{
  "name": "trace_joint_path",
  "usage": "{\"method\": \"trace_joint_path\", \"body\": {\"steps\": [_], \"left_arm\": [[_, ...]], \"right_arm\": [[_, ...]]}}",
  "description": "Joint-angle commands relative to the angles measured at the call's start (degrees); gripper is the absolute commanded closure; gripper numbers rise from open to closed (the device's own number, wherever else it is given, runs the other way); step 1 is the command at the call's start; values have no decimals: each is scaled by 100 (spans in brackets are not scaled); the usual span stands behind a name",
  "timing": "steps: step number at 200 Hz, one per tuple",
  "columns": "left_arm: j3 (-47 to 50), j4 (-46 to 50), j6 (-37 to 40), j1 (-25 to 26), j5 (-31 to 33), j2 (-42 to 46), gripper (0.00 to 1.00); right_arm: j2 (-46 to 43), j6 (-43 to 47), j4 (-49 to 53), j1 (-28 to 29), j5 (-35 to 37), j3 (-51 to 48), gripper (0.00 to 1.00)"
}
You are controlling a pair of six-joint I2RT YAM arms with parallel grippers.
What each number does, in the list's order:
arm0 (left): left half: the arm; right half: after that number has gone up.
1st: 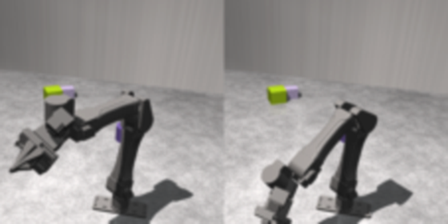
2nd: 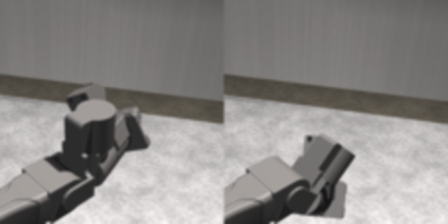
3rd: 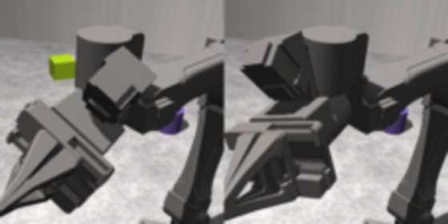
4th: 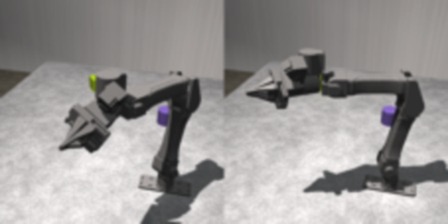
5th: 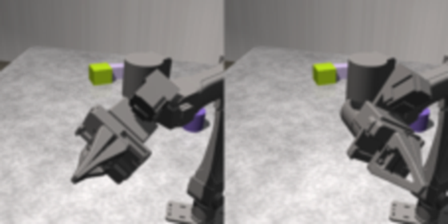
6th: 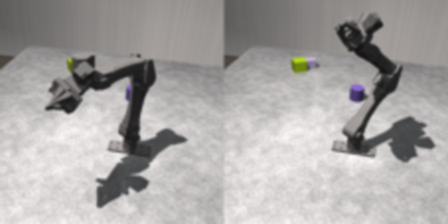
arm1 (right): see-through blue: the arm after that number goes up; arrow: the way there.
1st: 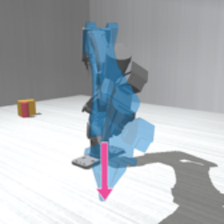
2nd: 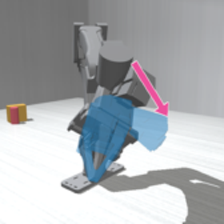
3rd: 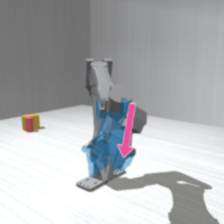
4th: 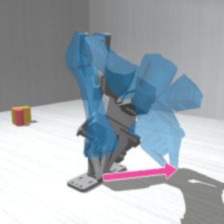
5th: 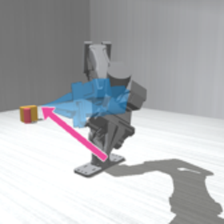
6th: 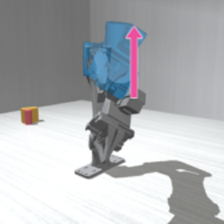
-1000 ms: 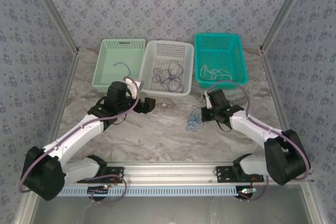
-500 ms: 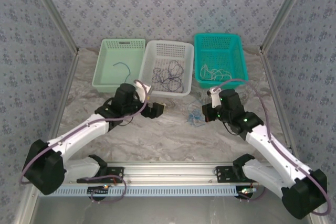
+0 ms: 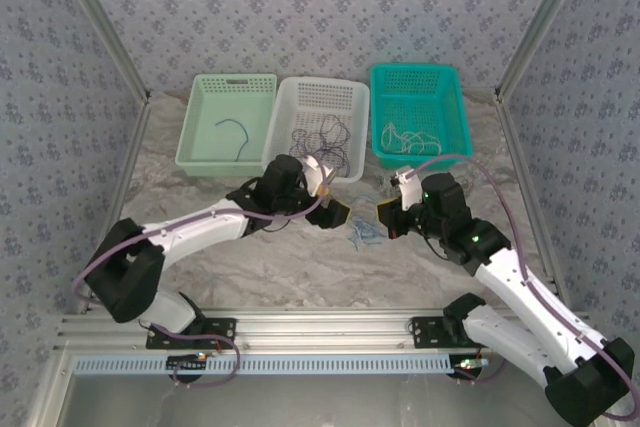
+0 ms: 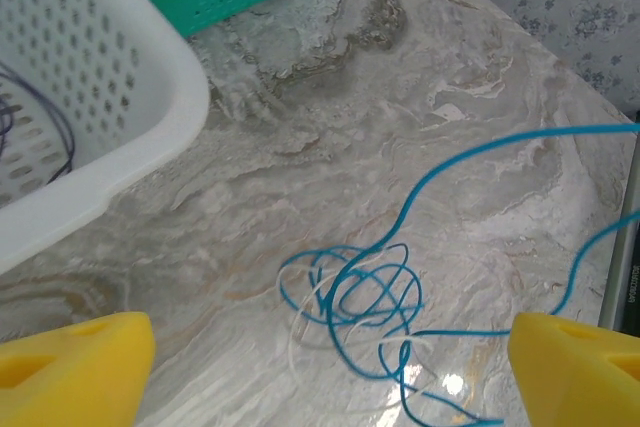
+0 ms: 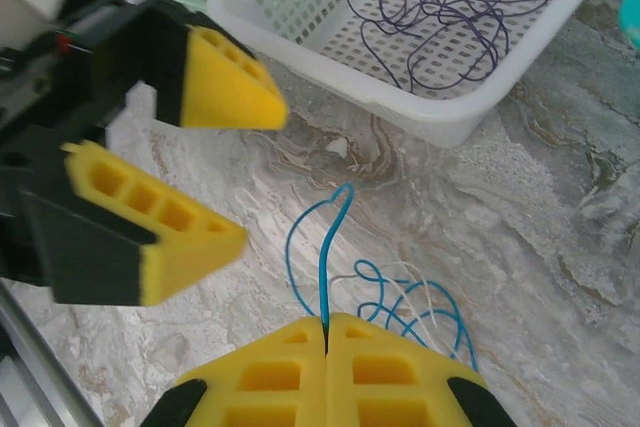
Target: Untangle the cables
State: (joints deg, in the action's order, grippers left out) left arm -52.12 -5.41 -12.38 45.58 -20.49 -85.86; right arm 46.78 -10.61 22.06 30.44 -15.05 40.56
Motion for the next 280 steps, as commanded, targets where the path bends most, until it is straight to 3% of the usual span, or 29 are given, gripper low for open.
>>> {"method": "trace_joint_path", "body": {"steps": [1, 54, 62, 88, 112, 127, 146, 156, 171, 186, 196, 221, 280], "left_arm": [[-343, -267, -70, 113, -261, -280, 12], [-620, -259, -141, 211, -280, -782, 25], [-621, -288, -159, 211, -271, -800, 34], [-580, -340, -165, 208, -170, -691, 78], [-571, -142, -40, 208, -20, -457, 100], [-555, -12, 19, 212, 87, -282, 100], [-508, 46, 32, 206, 166, -77, 100], [-501, 98, 27, 210, 190, 25, 100], [-522, 219, -14, 211, 260, 141, 100], [-576, 334, -82, 223, 276, 200, 100], [-630, 419, -105, 237, 314, 195, 100], [-793, 647, -157, 312, 460, 174, 100], [-1045, 899, -414, 405, 665, 122, 100]], "right_arm": [[-165, 25, -278, 47, -105, 130, 100], [-336, -44, -480, 84, -96, 58, 100], [-363, -46, -475, 85, -103, 51, 100], [-363, -29, -358, 73, 13, 30, 100], [-323, -55, -194, 77, 268, -4, 100], [-215, -79, -26, 67, 517, 12, 100], [-52, -131, 121, 62, 759, 8, 90], [16, -174, 146, 63, 890, 4, 79], [80, -259, 108, 61, 1079, -26, 73], [91, -389, -89, 75, 1149, -98, 40], [98, -449, -289, 93, 1059, -173, 31], [216, -670, -795, 209, 1112, -371, 24], [873, -1057, -1792, 611, 1414, -498, 21]]}}
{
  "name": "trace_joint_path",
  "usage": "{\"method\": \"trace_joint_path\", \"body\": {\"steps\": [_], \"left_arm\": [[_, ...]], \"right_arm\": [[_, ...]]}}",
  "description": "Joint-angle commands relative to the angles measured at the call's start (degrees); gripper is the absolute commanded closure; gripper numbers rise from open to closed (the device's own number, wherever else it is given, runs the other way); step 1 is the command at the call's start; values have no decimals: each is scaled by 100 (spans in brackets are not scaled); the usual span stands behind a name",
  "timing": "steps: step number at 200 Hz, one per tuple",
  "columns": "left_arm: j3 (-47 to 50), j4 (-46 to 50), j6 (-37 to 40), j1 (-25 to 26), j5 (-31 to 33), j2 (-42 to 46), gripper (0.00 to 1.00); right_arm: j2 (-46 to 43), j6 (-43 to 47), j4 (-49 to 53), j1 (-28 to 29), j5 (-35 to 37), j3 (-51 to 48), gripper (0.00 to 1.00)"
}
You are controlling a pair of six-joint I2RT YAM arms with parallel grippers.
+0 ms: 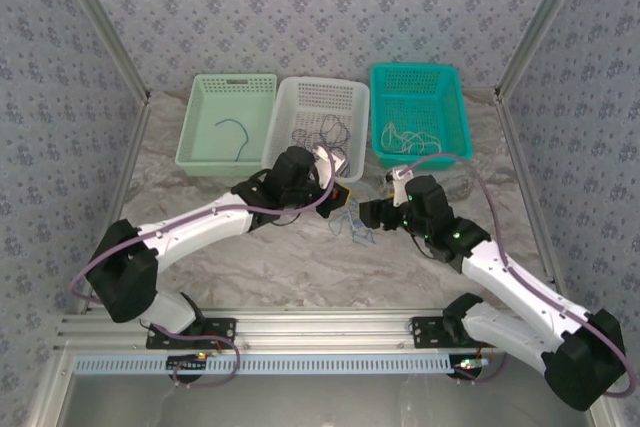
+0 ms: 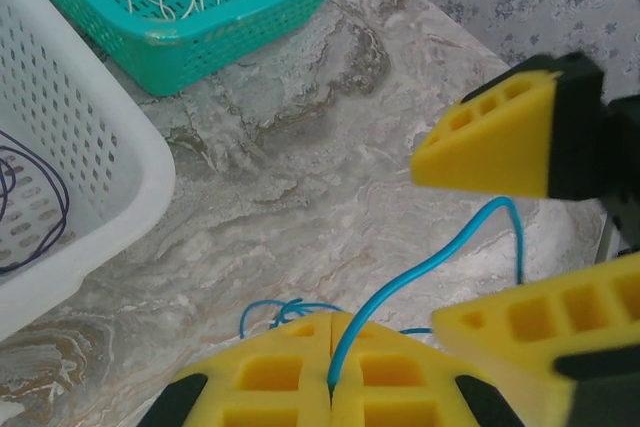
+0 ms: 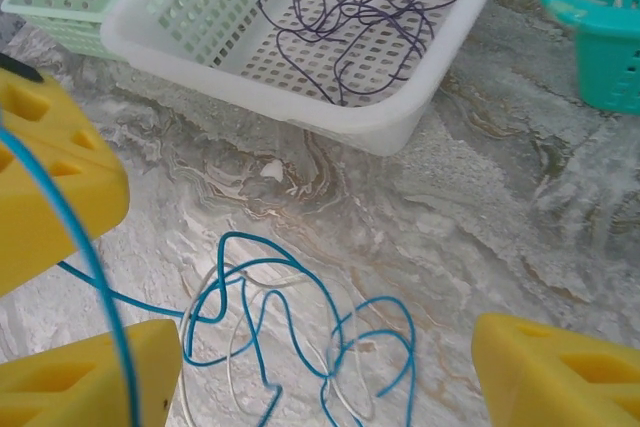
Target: Untangle the cables
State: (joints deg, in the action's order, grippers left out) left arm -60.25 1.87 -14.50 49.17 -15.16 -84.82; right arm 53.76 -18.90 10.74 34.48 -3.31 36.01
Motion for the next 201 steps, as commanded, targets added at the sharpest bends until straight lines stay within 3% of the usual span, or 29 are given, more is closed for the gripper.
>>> {"method": "trace_joint_path", "body": {"steps": [1, 72, 109, 201], "left_arm": [[-241, 172, -211, 48, 129, 13, 100], [-266, 134, -443, 128, -27, 192, 100], [-222, 198, -386, 128, -28, 593, 100], [-844, 1469, 626, -140, 918, 1616, 100]], "right_arm": [[186, -224, -678, 221, 251, -47, 21], [911, -910, -543, 374, 1772, 183, 21], [1505, -1081, -640, 370, 1851, 349, 23], [2371, -1133, -89, 441, 1650, 286, 34]]}}
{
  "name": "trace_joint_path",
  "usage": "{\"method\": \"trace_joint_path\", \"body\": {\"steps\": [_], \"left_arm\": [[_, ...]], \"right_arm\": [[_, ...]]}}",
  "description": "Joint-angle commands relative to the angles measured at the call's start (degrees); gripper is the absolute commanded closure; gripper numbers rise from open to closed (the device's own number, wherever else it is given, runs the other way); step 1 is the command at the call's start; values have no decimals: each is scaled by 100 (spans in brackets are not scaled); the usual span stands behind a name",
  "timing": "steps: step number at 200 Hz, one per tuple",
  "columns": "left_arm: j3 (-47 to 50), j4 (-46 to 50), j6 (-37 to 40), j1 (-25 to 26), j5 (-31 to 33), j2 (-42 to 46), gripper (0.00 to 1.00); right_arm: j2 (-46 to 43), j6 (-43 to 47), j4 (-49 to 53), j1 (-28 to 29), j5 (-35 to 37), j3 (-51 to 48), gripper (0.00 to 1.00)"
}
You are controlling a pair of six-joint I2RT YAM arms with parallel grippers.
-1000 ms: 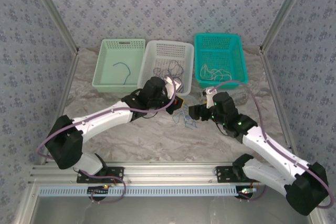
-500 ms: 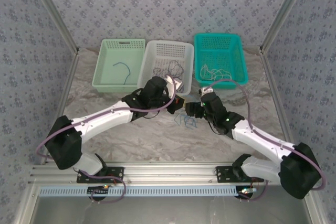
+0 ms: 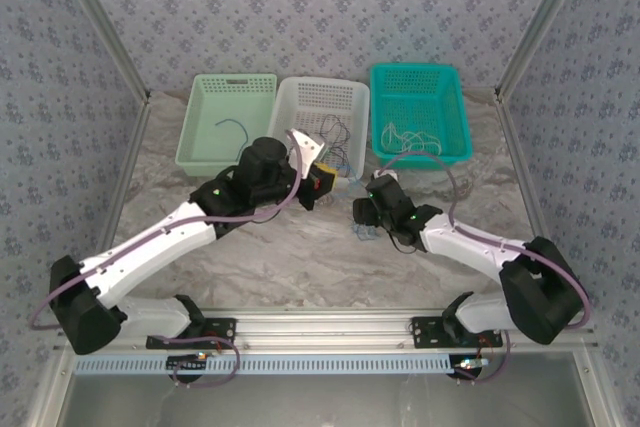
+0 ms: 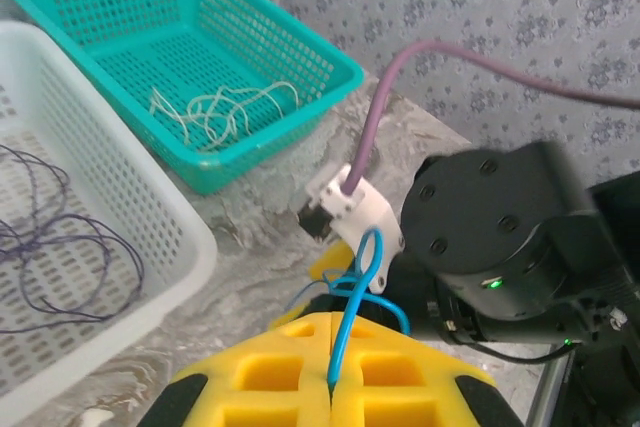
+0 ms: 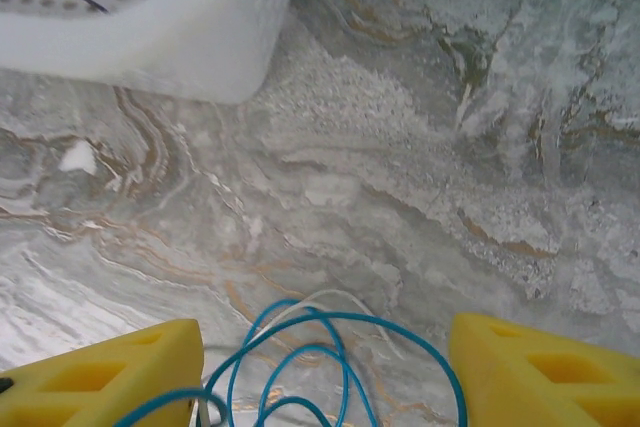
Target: Untangle the cables
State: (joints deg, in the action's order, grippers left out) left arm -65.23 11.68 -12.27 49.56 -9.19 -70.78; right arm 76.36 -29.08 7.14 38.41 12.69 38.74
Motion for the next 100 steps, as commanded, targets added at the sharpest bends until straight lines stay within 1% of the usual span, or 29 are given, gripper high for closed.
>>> {"method": "trace_joint_path", "body": {"steps": [1, 40, 71, 100], "left_arm": [[-352, 494, 407, -190, 321, 218, 100], [-605, 868, 691, -610, 470, 575, 100], [-848, 1198, 935, -900, 694, 790, 100], [-1067, 1454, 1038, -1312, 777, 951, 100]], "right_arm": [[109, -111, 271, 46, 45, 12, 34], [129, -124, 273, 48, 49, -248, 40], [168, -140, 270, 37, 58, -414, 42], [152, -190, 234, 42, 31, -586, 49]]}}
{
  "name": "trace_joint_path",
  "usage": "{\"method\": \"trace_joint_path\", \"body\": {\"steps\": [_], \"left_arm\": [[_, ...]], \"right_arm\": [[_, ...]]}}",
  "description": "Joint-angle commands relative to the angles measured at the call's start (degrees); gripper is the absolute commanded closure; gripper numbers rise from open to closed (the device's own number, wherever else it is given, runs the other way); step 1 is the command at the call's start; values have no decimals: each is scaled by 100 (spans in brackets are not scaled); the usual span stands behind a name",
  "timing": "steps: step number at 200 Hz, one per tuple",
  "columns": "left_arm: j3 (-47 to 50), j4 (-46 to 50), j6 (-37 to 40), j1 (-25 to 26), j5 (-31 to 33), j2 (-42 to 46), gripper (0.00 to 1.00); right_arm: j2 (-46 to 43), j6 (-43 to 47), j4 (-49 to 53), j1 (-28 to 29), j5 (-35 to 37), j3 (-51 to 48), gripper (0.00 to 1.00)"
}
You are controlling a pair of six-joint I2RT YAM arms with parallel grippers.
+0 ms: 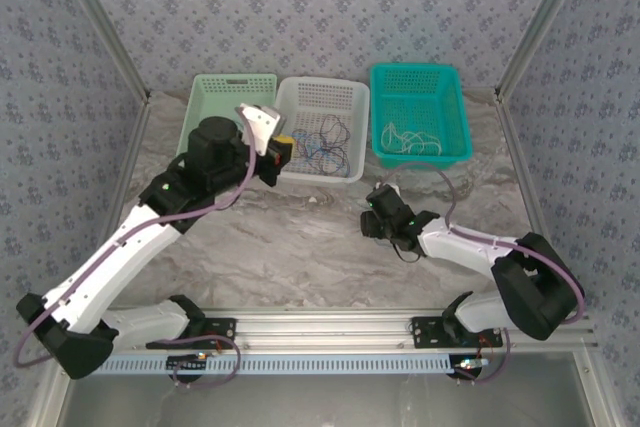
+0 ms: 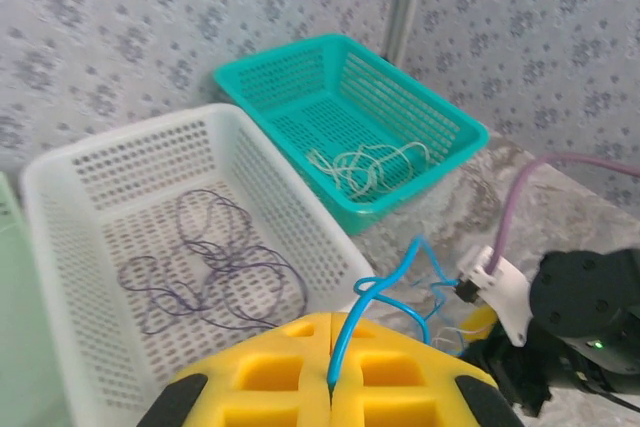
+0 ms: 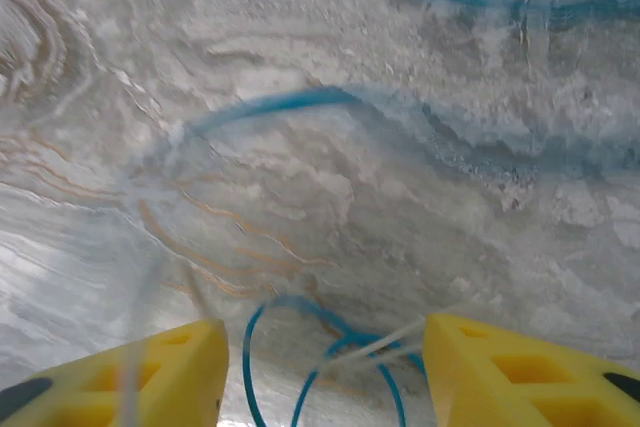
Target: Untangle the cables
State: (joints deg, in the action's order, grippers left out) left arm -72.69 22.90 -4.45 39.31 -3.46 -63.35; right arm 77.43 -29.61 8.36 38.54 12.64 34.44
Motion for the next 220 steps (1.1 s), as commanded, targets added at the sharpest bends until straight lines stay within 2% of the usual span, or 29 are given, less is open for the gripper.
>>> {"method": "trace_joint_path", "body": {"steps": [1, 40, 68, 89, 104, 122, 144, 178, 220], "left_arm": [[-328, 340, 258, -298, 205, 213, 100], [-565, 511, 320, -980, 111, 334, 100], [-741, 545, 394, -1258, 55, 324, 100], [-861, 464, 328, -1365, -244, 315, 100], [-931, 488, 263, -1365, -391, 280, 100], [-872, 461, 169, -1365, -543, 271, 100], [-689, 359, 40, -1365, -665, 316, 100], [-555, 222, -147, -1365, -954, 384, 100], [-546, 198, -215, -1365, -1095, 438, 100]], "right_arm": [[40, -144, 112, 29, 32, -165, 49], [-67, -229, 44, 6, 28, -396, 54], [-153, -256, 54, -28, 36, -521, 62], [-192, -221, 11, -35, 7, -552, 65], [-231, -84, -81, 12, -174, -494, 56], [-315, 85, -203, 153, -310, -346, 36], [-237, 264, -32, 342, -267, 68, 27], [-9, 699, -6, 671, -294, 683, 22], [524, 1151, -373, 995, -791, 1224, 18]]}}
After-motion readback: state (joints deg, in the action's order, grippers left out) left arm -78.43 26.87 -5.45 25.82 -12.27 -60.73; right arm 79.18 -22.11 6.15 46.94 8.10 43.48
